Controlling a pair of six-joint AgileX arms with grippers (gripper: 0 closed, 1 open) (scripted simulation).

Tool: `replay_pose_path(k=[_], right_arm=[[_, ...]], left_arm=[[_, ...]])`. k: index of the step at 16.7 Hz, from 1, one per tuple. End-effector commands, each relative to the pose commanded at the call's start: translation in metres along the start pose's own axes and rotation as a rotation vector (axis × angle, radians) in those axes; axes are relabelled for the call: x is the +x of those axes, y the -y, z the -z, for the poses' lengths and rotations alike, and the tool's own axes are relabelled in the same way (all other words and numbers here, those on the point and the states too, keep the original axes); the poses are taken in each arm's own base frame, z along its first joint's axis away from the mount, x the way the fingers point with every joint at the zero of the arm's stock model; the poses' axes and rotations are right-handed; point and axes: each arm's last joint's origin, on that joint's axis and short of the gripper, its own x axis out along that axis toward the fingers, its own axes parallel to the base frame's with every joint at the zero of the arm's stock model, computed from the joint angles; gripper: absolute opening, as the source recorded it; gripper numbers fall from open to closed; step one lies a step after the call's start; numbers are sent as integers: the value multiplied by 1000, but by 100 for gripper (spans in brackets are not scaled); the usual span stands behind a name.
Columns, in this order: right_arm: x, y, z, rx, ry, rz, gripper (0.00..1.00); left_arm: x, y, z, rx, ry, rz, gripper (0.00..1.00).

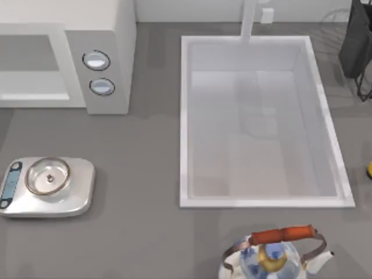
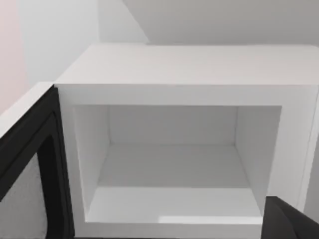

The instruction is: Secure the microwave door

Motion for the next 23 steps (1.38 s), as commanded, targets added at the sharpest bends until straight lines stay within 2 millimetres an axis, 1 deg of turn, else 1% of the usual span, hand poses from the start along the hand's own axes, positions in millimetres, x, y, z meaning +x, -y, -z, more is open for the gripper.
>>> replay_pose_path(k=[3,7,12,17,20,23], right_arm=[[0,0,0,0,0,0,100],[0,0,0,0,0,0,100],[0,0,0,0,0,0,100],[0,0,0,0,0,0,100],[0,0,0,0,0,0,100],[0,0,0,0,0,0,100]], left_arm=[[-2,-3,-4,0,0,0,0],[-2,-3,-4,1,0,0,0],[-11,-3,-13,1,0,0,0],[-11,-4,-15,3,-7,-2,0],[-10,-9,-33,28,-44,-28,0],[-3,-25,-61,54,-125,-65,0]])
